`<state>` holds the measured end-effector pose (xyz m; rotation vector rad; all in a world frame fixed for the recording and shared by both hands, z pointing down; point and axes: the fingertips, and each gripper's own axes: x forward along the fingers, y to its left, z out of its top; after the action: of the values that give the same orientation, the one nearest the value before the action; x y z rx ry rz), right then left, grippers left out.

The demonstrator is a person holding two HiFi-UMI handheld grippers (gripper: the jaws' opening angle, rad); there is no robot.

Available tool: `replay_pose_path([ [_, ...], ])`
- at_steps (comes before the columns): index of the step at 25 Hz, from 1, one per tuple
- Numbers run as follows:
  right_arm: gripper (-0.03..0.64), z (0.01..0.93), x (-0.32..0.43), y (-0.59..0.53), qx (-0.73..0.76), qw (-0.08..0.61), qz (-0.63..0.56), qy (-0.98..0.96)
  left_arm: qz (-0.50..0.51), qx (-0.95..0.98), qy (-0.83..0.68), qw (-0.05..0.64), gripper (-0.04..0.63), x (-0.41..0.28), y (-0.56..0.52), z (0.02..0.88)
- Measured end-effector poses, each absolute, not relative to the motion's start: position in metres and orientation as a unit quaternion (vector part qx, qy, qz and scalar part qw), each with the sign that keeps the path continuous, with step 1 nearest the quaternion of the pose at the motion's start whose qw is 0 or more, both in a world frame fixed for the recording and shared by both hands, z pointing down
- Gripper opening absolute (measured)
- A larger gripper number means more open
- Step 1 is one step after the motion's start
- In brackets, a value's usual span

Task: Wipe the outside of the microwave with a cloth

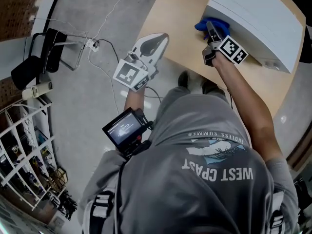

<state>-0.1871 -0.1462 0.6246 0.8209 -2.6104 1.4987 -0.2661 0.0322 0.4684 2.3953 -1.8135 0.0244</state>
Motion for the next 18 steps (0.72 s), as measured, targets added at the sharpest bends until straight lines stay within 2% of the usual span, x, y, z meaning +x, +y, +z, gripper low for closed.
replay_pose_path([
  [10,0.069,0.595,-0.211,-0.117,0.152,0.049,0.49,-0.857,0.012,0.81,-0.583,0.059,0.023,-0.253,0.025,0.46],
  [18,0.066,0.489,-0.222,-0.071,-0.005,0.041,0.474,-0.88,0.061,0.839,-0.54,0.033,0.025,-0.237,0.018,0.454],
])
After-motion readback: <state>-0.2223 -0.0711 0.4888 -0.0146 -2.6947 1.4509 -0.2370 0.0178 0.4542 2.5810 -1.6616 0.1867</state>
